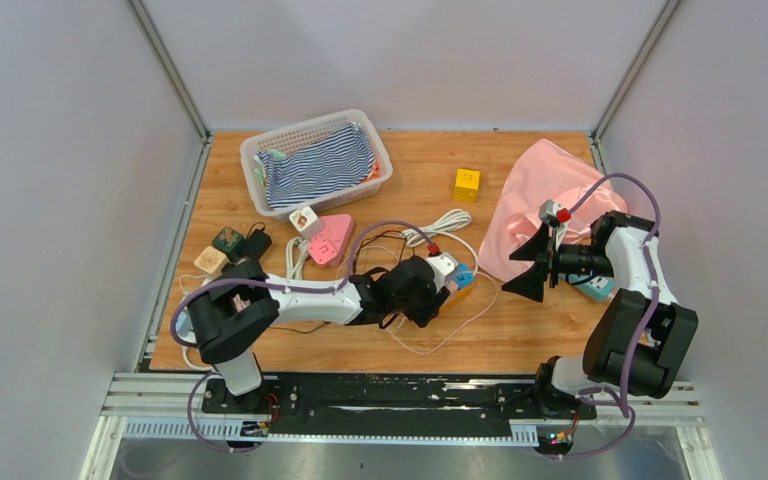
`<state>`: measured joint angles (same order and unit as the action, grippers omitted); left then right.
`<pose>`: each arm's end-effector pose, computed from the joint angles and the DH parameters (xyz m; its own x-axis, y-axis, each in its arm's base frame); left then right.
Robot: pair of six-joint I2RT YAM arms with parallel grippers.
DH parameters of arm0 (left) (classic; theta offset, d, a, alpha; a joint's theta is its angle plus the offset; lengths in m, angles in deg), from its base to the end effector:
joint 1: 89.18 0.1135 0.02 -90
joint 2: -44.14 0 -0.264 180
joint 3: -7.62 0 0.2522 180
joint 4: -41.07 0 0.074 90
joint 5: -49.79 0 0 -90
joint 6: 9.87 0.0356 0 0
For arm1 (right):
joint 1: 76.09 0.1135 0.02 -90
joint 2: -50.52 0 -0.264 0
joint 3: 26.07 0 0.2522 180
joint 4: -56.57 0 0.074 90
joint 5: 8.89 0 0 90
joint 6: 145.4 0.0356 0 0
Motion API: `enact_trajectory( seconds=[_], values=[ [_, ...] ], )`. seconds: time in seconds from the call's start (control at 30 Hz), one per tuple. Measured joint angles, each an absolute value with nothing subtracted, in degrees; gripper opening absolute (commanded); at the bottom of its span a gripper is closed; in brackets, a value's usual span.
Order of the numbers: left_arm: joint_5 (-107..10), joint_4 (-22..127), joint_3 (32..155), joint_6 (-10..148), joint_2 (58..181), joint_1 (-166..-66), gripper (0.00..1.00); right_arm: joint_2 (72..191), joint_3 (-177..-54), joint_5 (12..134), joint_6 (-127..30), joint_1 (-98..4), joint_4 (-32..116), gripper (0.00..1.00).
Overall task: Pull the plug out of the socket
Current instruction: Place the socket at the center of the board, then remove the plug from the socket.
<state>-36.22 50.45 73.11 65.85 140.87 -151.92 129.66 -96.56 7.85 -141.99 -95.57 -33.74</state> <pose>0.1624 -0.3097 0.1736 -0.5017 0.4366 -0.7468 0.7624 0.6311 -0.1433 0.2060 -0.0367 0.2516 -0.2916 -0.2018 -0.9350 -0.9155 0.3420 0.2117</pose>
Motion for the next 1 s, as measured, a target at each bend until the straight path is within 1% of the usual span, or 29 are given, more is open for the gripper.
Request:
enact_trajectory(
  seconds=[0.07, 0.1, 0.23, 0.37, 0.43, 0.5, 0.53, 0.73, 0.87, 1.0],
  values=[
    [-36.13, 50.30, 73.13, 67.09, 141.96, -152.12, 0.03, 129.66, -96.56, 7.85, -141.99, -95.57, -33.74, 1.00],
    [-36.16, 50.30, 73.13, 67.79, 142.48, -152.25, 0.09, 129.66, -96.56, 7.85, -142.01, -95.57, -33.76, 1.00],
    [-36.02, 50.10, 73.13, 70.37, 144.28, -152.30, 0.36, 129.59, -96.56, 7.85, -142.01, -95.57, -33.74, 1.00],
    [-36.13, 49.36, 73.19, 72.23, 144.67, -152.32, 0.72, 129.11, -96.56, 7.88, -142.03, -95.57, -33.70, 1.00],
    [-36.46, 49.31, 73.24, 72.93, 144.89, -152.32, 0.83, 128.61, -96.56, 7.92, -142.03, -95.57, -33.61, 1.00],
    [-36.81, 49.36, 73.11, 73.43, 144.91, -152.32, 0.97, 127.75, -96.56, 7.96, -142.03, -95.57, -33.39, 1.00],
    [-36.83, 49.20, 73.02, 73.80, 144.84, -152.32, 0.99, 127.32, -96.56, 8.14, -142.03, -95.57, -33.26, 1.00],
    [-36.90, 48.48, 69.17, 74.87, 140.39, -152.32, 1.00, 123.16, -96.43, 9.06, -142.01, -95.57, -31.71, 1.00],
    [-36.72, 47.98, 65.98, 75.81, 133.92, -152.32, 1.00, 121.00, -96.41, 10.24, -142.34, -94.54, -30.88, 1.00],
    [-35.72, 45.38, 60.54, 77.12, 123.88, -152.32, 1.00, 119.19, -96.65, 12.03, -143.56, -92.18, -30.42, 1.00]
  ],
)
